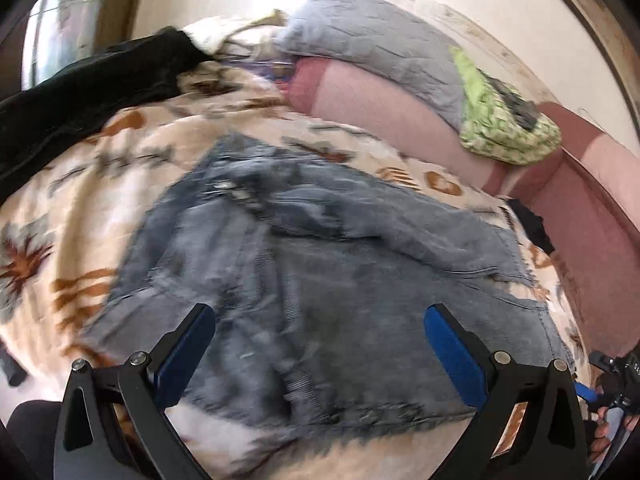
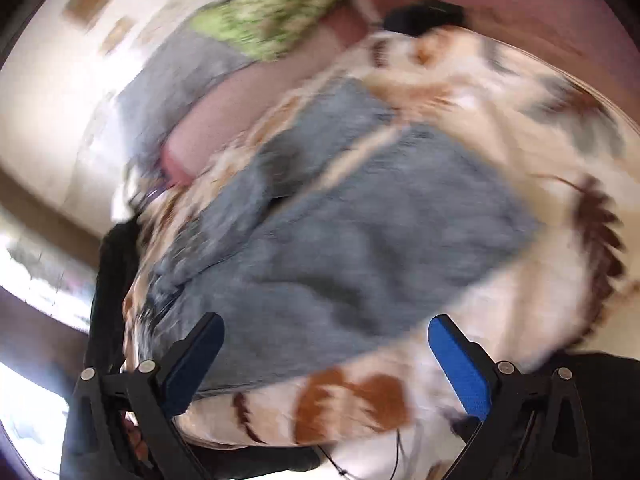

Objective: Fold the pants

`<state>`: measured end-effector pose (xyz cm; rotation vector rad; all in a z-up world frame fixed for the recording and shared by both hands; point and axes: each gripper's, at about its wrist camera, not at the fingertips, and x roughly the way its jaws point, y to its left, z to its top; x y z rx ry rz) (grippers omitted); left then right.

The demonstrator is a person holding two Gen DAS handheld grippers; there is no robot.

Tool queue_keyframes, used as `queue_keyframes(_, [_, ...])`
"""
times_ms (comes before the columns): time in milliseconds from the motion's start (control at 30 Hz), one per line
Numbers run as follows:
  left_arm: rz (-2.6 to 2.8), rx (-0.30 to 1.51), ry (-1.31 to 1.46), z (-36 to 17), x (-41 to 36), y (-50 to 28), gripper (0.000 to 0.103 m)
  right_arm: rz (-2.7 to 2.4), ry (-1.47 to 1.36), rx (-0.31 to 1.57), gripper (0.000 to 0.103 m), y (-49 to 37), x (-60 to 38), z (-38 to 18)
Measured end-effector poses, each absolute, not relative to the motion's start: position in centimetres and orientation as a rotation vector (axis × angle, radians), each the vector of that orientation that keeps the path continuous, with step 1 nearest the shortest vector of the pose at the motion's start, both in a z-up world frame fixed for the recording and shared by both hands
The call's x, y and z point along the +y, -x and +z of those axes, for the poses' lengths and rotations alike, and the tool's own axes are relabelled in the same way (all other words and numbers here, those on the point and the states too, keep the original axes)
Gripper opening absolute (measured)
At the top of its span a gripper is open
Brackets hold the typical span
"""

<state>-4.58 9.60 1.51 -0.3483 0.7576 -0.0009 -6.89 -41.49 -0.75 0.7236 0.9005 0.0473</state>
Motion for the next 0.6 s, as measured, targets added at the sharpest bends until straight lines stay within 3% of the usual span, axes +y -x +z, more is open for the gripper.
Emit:
queue_keyframes(167, [0.09, 0.821, 0.46, -0.7, 13.0, 5.3, 0.103, -0.016, -0.91, 0.915, 0.101, 5.5, -46.3, -3.2])
queue_keyframes(267, [0.134, 0.857, 0.521, -2.0, 14.5, 5.6, 0.103, -0.075, -0.95, 0.932, 0.085, 4.3, -47.9, -4.4])
queue_keyframes(333, [0.15, 0.87, 0.545, -2.5, 14.9, 5.7, 0.103, -0.068, -0.966, 0.923, 0.081, 3.9, -48.3, -4.6])
queue_keyframes(433, [0.182, 0.891, 0.574, -3.3, 15.9, 5.9, 0.103, -0.08, -0.907, 0.929, 0.057, 3.3, -48.1, -4.1])
queue_keyframes(500, [0.196, 0.905, 0.609, -3.8, 16.5, 6.1, 0.099, -0.103, -0.856, 0.943, 0.035, 2.9, -48.1, -3.9])
queue_keyframes(567, [0.203, 0.909, 0.643, -4.0, 17.3, 6.2, 0.092, -0.11, -0.814, 0.944, 0.022, 2.7, -48.2, -3.6])
queue_keyframes(600, [0.22, 0.918, 0.655, -4.2, 17.6, 6.2, 0.088, -0.108, -0.801, 0.946, 0.022, 2.5, -48.3, -3.4])
